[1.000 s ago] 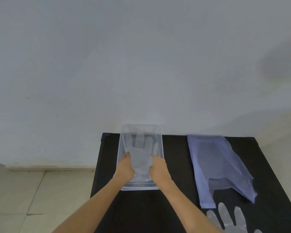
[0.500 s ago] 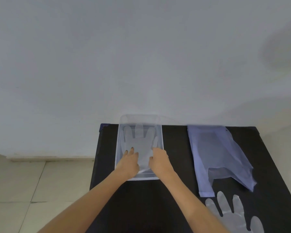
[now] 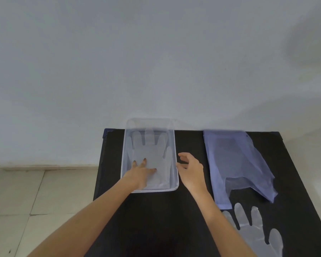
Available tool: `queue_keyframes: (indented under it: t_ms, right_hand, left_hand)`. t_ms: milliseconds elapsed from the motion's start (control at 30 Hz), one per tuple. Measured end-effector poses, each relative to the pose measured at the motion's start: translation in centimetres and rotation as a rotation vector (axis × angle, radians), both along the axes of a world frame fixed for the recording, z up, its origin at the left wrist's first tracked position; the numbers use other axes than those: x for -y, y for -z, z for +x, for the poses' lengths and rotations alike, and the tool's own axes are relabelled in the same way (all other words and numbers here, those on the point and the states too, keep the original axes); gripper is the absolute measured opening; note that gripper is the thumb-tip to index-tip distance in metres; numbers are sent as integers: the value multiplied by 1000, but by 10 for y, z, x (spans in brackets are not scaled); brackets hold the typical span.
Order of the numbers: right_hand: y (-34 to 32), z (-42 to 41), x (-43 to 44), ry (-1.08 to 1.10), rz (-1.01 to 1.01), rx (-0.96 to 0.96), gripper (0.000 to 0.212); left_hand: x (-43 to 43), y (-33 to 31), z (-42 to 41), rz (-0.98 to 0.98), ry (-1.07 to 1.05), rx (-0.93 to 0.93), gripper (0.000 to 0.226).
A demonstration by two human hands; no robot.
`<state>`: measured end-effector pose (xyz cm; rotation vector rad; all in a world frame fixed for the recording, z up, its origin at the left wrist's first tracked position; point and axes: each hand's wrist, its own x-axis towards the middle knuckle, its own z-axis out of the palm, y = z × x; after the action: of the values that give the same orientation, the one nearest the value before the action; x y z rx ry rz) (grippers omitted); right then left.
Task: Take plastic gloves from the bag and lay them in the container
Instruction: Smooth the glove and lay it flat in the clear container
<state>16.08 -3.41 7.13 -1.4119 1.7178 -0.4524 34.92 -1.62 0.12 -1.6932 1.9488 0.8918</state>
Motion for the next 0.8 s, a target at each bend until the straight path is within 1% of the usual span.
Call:
queue_keyframes:
  t_ms: [67,133,267,367,500,567,667,800]
  right_hand:
    - [3,0,1,16,14,25,39]
    - [5,1,1,24,6,40,35]
    - [5,3,-1,24,-5,71,30]
    - [5,4,0,23,-9,68,29]
    - [4,2,-1,24,-8,98,31]
    - [5,2,-2,31,-13,109,31]
    - [7,1,-2,40,-20,108,30]
    - [11,0,-3,40,-27,118,27]
  left_hand:
    - [4,-2,0,1,11,-15,62]
    - [7,-4,-3,-39,36,-55,57]
    - [9,-3,-15,-80,162,-106,59]
    - [11,1,-20,-26,198,-86,62]
    - [10,6,-20,50,231,-52,70]
    - [12,3,-20,58,229,-61,70]
    - [19,-4,-23,17,166,-102,65]
    - [25,-4,-26,1,117,-99,66]
